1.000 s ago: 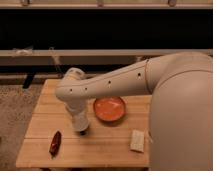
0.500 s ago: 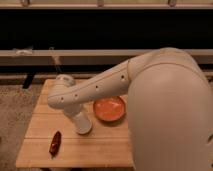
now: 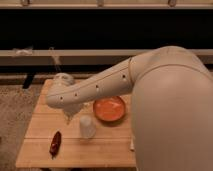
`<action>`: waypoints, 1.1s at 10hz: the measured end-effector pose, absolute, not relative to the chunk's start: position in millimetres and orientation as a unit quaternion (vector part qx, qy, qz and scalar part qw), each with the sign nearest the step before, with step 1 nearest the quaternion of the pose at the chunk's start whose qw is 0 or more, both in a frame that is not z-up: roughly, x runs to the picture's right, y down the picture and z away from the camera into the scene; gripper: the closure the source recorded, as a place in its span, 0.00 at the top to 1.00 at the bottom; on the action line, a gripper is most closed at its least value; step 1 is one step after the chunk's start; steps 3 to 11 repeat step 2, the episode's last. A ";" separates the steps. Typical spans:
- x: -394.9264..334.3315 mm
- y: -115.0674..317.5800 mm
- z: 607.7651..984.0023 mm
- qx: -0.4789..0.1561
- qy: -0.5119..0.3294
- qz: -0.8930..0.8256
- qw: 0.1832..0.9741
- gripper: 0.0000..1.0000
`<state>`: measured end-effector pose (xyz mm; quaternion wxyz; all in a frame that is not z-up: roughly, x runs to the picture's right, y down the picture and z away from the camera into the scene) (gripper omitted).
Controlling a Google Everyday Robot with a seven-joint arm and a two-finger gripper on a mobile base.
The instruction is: Place the ceramic cup over the eraser
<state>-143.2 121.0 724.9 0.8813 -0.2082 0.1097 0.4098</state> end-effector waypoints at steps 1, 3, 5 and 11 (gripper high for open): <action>-141.9 110.7 716.1 -0.214 0.099 0.414 0.879 0.80; -140.2 102.0 709.3 -0.221 0.090 0.422 0.875 0.80; -140.2 102.0 709.3 -0.221 0.090 0.422 0.875 0.80; -140.2 102.0 709.3 -0.221 0.090 0.422 0.875 0.80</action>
